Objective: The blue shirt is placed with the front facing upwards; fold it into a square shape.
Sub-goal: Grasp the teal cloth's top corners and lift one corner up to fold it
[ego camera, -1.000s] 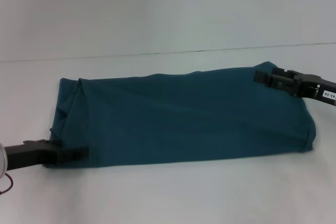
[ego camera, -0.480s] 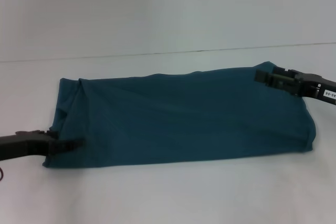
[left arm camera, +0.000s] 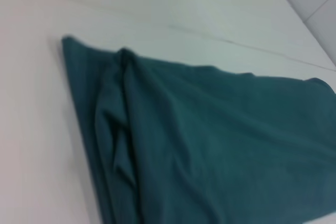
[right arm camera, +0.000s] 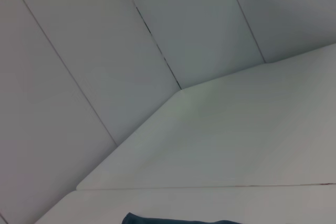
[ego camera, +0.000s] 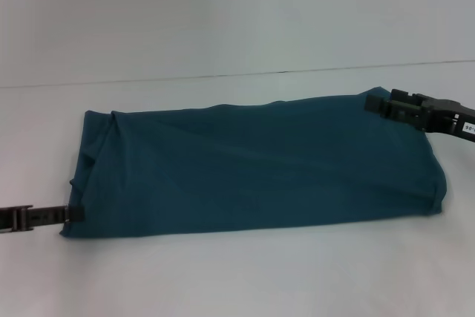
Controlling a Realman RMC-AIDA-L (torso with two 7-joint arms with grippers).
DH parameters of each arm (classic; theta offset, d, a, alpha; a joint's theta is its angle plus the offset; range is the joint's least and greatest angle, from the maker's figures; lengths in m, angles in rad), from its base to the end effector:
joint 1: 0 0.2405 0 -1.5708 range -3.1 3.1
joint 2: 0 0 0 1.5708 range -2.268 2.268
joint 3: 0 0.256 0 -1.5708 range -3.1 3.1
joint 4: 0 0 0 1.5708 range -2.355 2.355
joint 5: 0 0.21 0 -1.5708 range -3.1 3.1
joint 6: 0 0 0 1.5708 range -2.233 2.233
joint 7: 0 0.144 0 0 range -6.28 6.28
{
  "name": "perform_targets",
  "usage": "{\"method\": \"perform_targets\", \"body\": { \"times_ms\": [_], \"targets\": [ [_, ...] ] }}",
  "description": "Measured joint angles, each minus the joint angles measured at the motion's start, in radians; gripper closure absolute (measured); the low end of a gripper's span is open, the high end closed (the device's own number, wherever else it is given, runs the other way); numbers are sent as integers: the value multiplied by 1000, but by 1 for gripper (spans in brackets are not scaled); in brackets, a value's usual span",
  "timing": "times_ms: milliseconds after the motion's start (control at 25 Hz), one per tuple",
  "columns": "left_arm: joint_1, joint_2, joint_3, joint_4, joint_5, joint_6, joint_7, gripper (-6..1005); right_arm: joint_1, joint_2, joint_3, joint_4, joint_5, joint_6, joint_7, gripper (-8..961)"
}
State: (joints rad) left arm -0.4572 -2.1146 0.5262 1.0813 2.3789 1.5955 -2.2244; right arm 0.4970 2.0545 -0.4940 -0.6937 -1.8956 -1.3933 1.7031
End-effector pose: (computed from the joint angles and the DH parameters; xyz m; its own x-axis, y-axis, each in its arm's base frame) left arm -0.3044 0.3202 0.0662 0.3623 0.8267 0.4305 0.9320 -0.3257 -0.1590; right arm 0.2956 0.3573 0.0576 0.4654 -0.4798 -0.7438 -0.8222 -0.5455 -0.1626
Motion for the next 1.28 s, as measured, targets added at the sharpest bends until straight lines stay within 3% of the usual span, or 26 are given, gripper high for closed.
{"method": "perform_targets", "body": {
  "times_ms": [400,800,1280],
  "targets": [
    [-41,18,-36,-58,96,55,-131,91,-9,-10,8,-3,0,-40,7,26],
    [-113,46,-15,-198,122,-6,-220,94,-18,-23,8,-4,-3,-66,10,27],
    [-144,52,33,-249,169,-86,-309,94,-30,-28,9,-4,1,-80,4,27]
  ]
}}
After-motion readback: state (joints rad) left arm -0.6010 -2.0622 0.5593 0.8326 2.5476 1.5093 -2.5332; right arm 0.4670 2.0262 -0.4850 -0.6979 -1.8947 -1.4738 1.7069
